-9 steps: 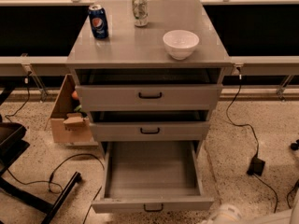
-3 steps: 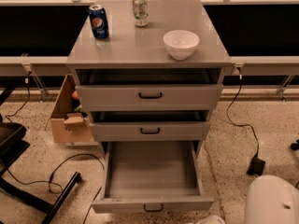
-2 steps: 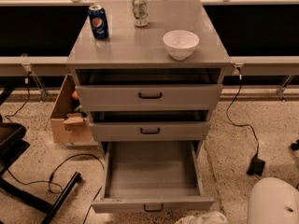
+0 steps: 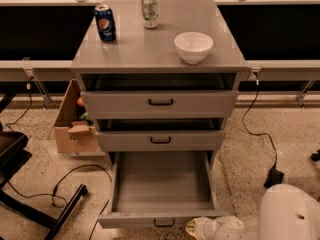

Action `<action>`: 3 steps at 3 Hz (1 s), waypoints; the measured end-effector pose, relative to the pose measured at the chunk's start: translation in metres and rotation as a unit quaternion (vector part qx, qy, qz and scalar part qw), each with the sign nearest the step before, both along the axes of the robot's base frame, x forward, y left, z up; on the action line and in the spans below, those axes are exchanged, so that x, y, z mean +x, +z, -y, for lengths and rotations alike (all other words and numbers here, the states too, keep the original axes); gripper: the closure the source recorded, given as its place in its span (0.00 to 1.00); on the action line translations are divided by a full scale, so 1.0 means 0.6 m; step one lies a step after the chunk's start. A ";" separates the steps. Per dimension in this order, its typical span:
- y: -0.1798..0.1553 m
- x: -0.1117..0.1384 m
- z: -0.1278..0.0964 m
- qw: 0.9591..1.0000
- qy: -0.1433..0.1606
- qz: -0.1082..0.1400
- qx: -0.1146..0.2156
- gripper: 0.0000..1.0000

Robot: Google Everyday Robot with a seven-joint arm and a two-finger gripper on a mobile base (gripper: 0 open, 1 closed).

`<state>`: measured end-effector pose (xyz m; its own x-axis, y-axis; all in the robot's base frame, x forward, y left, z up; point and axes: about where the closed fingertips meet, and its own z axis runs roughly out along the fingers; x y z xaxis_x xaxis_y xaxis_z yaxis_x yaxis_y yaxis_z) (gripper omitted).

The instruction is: Close bottom drawer

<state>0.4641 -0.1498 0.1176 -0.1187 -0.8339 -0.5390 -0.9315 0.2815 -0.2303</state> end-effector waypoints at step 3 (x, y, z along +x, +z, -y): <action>0.020 0.062 0.003 0.999 0.011 0.042 0.009 1.00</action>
Offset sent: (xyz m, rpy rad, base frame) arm 0.1169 -0.0297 0.0253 0.0571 -0.1841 0.0569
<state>0.5012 -0.1517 0.1294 -0.0549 -0.8258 -0.5613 -0.9154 0.2661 -0.3020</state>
